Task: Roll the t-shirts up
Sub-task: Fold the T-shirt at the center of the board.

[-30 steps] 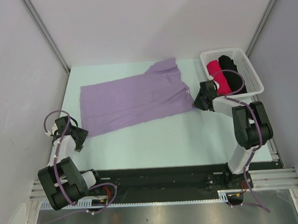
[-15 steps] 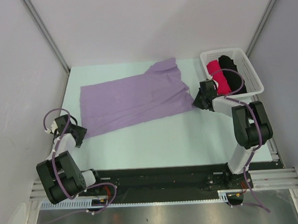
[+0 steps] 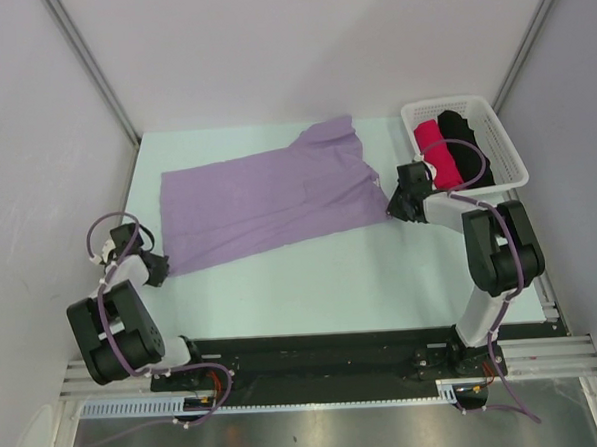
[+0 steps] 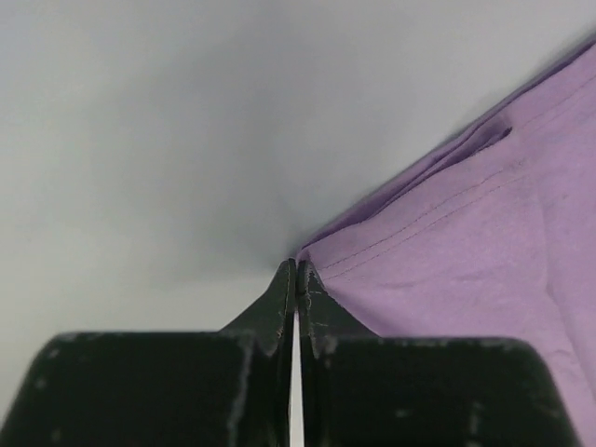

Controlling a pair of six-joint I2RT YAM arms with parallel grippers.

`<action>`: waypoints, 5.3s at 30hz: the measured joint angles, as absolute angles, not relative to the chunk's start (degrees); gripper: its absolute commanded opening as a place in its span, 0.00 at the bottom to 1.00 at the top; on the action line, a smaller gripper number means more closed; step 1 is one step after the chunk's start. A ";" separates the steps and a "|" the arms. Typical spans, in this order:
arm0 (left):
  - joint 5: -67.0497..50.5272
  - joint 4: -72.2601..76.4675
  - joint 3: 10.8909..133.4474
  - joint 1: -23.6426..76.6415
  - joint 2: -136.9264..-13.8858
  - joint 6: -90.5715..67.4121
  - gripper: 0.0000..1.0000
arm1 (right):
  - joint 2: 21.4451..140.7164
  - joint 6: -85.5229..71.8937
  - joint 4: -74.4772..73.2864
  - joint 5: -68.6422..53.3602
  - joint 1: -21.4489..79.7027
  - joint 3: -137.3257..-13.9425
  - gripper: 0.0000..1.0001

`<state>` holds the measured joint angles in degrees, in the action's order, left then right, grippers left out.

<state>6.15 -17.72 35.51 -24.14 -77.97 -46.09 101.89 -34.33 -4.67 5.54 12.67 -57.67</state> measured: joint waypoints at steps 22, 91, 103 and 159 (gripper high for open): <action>16.95 -39.94 35.14 -23.94 -53.21 -44.97 0.30 | 72.40 -36.84 -29.47 12.69 15.55 -46.15 0.13; -9.78 -24.40 52.82 -5.37 -73.14 -25.87 0.70 | 123.44 -28.08 -28.45 23.38 43.88 -93.36 0.00; -9.67 -24.27 52.82 -5.37 -75.29 -25.91 0.70 | 122.63 -25.08 -25.19 23.33 44.27 -92.60 0.00; 13.98 -28.45 95.79 -8.80 -123.66 -23.42 0.57 | 157.05 -21.98 -11.20 8.19 14.48 -139.92 0.56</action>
